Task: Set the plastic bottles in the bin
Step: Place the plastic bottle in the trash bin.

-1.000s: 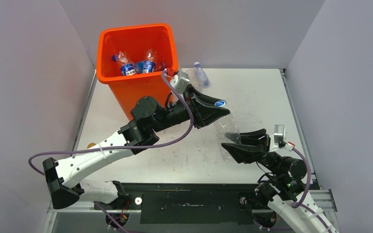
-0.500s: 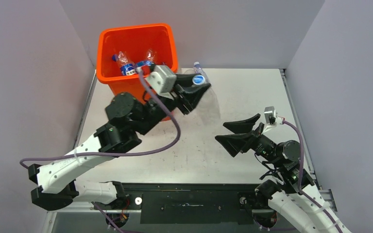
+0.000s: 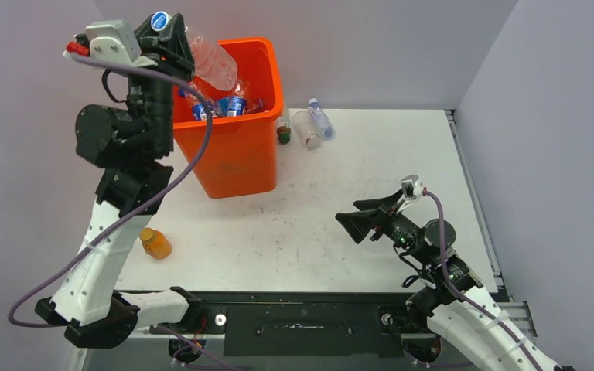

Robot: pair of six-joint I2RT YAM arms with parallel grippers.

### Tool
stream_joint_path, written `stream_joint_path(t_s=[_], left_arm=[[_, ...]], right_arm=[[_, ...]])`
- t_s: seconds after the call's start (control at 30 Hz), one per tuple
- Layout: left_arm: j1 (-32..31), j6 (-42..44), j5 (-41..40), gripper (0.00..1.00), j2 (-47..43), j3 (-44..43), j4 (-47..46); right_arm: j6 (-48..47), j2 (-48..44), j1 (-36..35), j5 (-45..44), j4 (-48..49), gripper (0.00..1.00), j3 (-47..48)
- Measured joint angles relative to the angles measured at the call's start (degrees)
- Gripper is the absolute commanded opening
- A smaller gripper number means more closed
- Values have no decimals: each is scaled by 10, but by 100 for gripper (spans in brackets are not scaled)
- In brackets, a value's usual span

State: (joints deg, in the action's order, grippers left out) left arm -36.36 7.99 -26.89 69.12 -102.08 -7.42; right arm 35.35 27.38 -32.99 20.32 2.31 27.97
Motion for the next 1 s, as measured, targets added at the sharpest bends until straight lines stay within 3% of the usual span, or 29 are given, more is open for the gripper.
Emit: stream_joint_path(t_s=[0.2, 0.43, 0.63, 0.7, 0.73, 0.8, 0.83, 1.0], left_arm=[[89, -38, 30, 0, 98, -7, -28], [94, 1, 77, 0, 194, 40, -37], [99, 36, 71, 1, 247, 41, -79], [102, 47, 54, 27, 261, 41, -98], [105, 48, 42, 52, 268, 41, -106], [112, 45, 20, 91, 282, 41, -112], [116, 45, 8, 98, 287, 41, -113], [125, 35, -42, 96, 289, 50, -123]], right_arm=[[21, 3, 0, -5, 57, 90, -92], [72, 4, 0, -4, 90, 90, -181], [96, -24, 0, -4, 96, 90, -215], [102, -26, 0, -4, 97, 90, -215], [104, -26, 0, -4, 98, 90, -217], [106, -28, 0, -4, 101, 90, -222], [106, -28, 0, -4, 101, 90, -225], [106, -28, 0, -4, 101, 90, -228]])
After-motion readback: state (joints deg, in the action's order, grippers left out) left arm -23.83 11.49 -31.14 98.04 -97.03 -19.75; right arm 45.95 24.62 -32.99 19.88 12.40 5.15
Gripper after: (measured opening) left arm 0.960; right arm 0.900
